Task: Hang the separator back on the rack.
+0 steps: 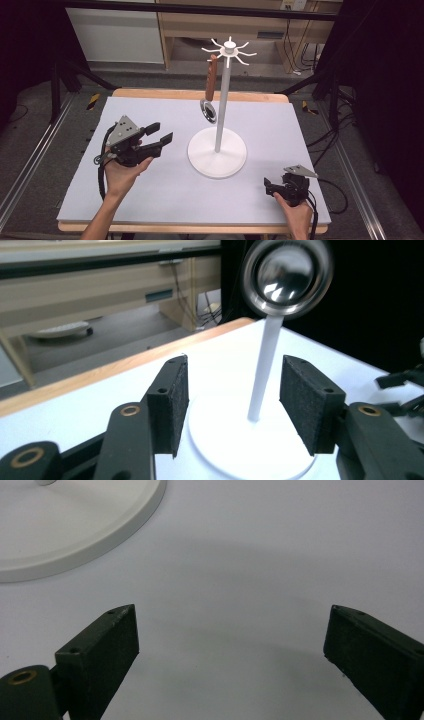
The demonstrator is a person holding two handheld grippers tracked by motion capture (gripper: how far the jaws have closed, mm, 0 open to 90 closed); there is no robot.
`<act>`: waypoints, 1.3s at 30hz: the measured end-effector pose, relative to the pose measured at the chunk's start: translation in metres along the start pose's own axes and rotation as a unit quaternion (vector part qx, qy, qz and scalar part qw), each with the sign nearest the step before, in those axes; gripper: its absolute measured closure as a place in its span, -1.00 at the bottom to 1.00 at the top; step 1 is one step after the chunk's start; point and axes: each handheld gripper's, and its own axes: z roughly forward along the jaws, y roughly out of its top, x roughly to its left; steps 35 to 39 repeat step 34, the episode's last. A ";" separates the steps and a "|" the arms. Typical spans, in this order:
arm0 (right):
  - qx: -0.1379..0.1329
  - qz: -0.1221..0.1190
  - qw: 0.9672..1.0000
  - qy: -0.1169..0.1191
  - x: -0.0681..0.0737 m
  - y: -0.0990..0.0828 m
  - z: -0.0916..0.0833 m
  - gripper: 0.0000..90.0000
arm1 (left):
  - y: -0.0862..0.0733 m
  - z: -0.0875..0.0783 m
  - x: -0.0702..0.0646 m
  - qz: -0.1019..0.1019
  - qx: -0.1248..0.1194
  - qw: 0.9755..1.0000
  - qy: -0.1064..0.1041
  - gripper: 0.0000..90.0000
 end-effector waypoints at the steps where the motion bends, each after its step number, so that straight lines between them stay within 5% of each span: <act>1: 0.000 0.001 1.000 0.000 0.000 0.000 0.000 -0.83 | -0.005 0.000 0.002 -0.002 0.004 1.000 0.001 -0.01; 15: 0.003 0.008 1.000 -0.003 -0.001 0.000 0.000 -0.83 | -0.068 -0.012 0.035 -0.039 0.035 0.998 0.047 -0.07; 23: 0.005 0.012 1.000 -0.013 -0.007 -0.002 0.001 -0.83 | -0.100 -0.020 0.051 -0.047 0.062 0.994 0.081 -0.11; 30: 0.011 0.023 0.999 -0.026 -0.018 -0.005 0.002 -0.83 | -0.126 -0.028 0.063 -0.055 0.091 0.988 0.113 -0.15; 34: 0.012 0.028 0.999 -0.029 -0.021 -0.006 0.002 -0.83 | -0.135 -0.034 0.072 -0.060 0.097 0.985 0.128 -0.15; 39: 0.012 0.028 0.999 -0.029 -0.021 -0.006 0.002 -0.83 | -0.135 -0.034 0.072 -0.060 0.097 0.985 0.128 -0.15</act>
